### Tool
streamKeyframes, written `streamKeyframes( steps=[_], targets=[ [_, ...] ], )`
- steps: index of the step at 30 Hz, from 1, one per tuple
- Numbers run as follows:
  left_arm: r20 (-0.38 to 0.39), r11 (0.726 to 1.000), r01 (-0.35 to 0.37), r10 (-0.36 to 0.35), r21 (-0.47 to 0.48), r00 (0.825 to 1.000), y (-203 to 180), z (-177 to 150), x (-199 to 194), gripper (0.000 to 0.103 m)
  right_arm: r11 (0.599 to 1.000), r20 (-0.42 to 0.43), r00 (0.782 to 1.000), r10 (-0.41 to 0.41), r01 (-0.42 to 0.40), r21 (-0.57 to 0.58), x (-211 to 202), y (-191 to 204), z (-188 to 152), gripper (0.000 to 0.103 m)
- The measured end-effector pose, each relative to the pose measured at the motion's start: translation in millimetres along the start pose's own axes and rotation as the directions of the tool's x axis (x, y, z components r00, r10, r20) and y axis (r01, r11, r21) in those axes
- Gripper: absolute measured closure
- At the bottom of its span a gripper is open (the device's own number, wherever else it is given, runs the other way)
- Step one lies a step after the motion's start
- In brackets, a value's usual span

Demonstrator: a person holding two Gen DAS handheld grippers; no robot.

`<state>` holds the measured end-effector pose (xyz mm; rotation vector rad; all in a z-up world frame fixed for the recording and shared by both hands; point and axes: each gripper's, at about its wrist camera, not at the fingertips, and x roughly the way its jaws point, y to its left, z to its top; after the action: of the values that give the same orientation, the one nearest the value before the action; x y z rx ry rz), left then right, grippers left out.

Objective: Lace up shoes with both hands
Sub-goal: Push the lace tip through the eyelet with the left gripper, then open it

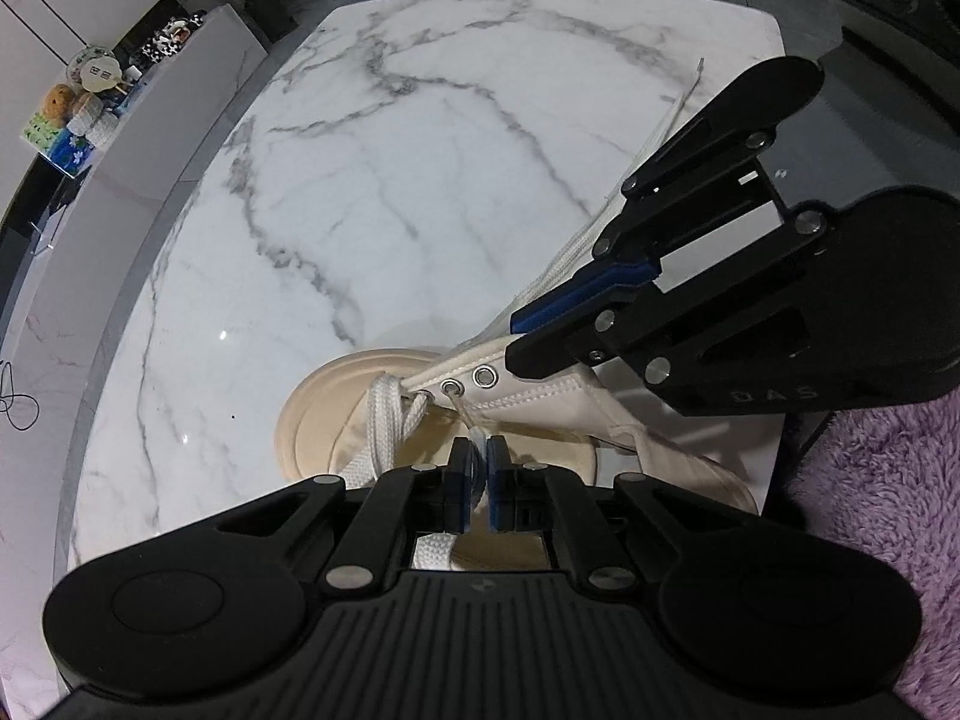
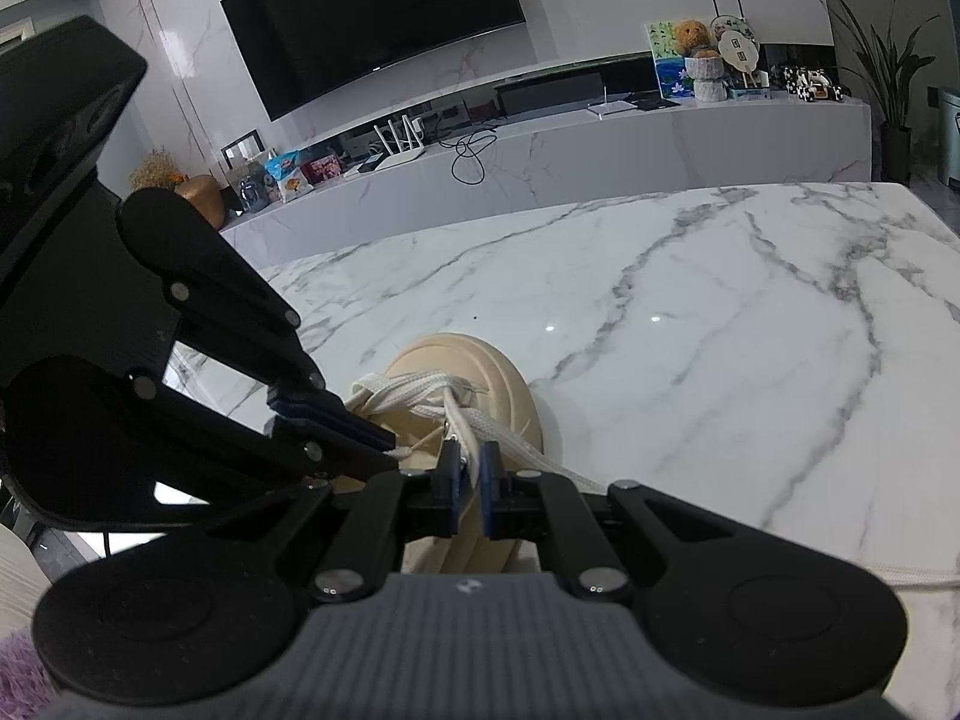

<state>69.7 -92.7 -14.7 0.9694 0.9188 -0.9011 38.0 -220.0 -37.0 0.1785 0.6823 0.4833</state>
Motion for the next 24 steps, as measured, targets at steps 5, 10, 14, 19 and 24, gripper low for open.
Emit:
streamKeyframes(
  steps=[5,10,14,19,24],
  targets=[
    [0.012,1.0,-0.006,0.006,-0.002,1.0,2.4,2.3,-2.9,0.1,1.0,0.002,1.0,-0.003,0.003,-0.01,0.2,1.0,0.7,0.095],
    [0.019,1.0,-0.017,0.017,0.001,1.0,4.3,3.7,-6.0,0.1,1.0,0.003,1.0,-0.004,0.004,-0.013,0.6,3.5,0.5,0.095],
    [0.013,1.0,-0.002,0.002,0.015,1.0,3.0,3.9,-4.5,0.1,1.0,0.003,1.0,-0.003,0.003,-0.011,0.8,4.1,0.1,0.095],
    [0.008,1.0,-0.008,0.007,0.022,1.0,1.8,5.6,-0.4,0.1,1.0,0.002,1.0,-0.002,0.002,-0.009,-1.4,1.8,0.2,0.095],
    [0.006,1.0,-0.011,0.011,0.016,1.0,6.5,6.9,1.9,0.1,1.0,0.003,1.0,-0.004,0.004,-0.013,-2.0,2.0,0.3,0.095]
  ],
)
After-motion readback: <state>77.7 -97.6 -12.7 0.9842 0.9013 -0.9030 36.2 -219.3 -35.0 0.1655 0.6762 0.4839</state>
